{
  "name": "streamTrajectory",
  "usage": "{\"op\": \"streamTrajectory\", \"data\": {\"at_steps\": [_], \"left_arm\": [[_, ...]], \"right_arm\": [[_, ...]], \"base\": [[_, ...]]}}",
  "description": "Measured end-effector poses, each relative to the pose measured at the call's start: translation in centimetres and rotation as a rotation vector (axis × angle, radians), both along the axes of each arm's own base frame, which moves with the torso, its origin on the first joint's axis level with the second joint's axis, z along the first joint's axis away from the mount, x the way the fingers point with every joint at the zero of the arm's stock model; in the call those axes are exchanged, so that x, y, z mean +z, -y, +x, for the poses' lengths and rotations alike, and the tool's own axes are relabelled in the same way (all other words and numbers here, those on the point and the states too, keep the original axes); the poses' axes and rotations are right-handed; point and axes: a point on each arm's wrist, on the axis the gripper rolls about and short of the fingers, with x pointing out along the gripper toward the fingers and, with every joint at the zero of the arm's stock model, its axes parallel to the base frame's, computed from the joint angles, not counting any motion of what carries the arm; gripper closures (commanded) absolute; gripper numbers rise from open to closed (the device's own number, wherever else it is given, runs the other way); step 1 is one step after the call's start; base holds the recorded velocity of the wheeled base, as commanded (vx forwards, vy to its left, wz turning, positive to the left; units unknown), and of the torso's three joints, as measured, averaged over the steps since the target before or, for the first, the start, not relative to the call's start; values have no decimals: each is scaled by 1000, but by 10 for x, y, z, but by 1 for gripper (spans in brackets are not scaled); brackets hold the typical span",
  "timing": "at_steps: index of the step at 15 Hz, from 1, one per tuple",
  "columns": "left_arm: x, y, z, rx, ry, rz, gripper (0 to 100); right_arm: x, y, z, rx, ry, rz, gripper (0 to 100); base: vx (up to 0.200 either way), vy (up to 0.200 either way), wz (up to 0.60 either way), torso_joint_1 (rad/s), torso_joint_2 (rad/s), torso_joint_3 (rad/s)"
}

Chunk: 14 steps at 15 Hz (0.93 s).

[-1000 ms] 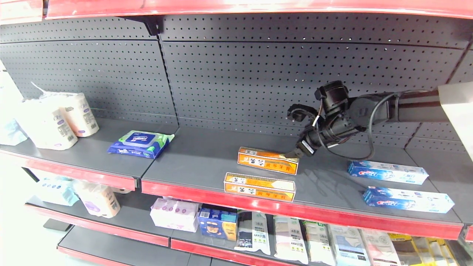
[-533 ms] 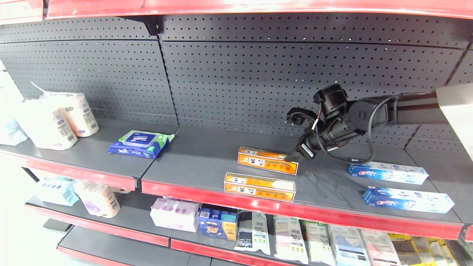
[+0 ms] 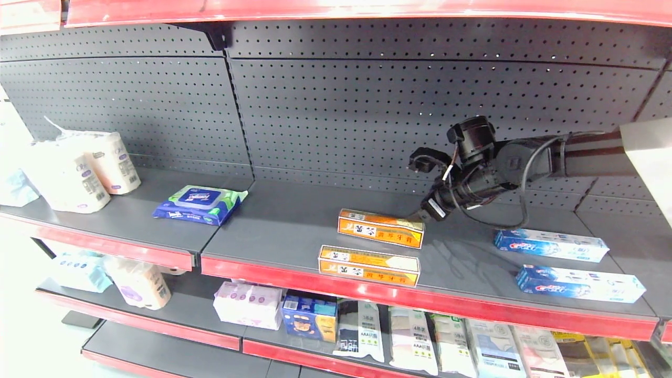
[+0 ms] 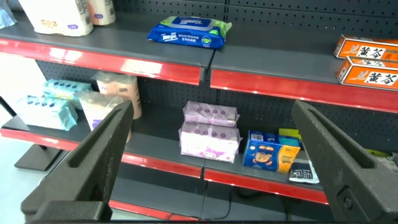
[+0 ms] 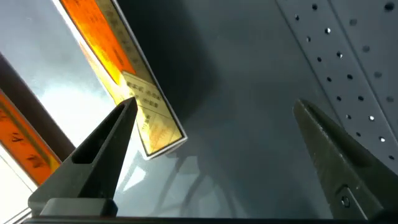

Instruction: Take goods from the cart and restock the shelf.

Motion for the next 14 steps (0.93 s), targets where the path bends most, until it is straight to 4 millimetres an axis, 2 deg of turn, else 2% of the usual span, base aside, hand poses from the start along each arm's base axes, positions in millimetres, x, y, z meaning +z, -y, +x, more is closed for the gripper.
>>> {"op": "streamTrajectory", "data": {"at_steps": [9,14], "left_arm": [[0,0,0,0,0,0,0],[0,0,0,0,0,0,0]], "right_arm": [[-8,-2,-4,2,-24,-16,0],[-4,-3,-2,-28,-1,-22,0]], "base": [[0,0,0,0,0,0],[0,0,0,0,0,0]]}}
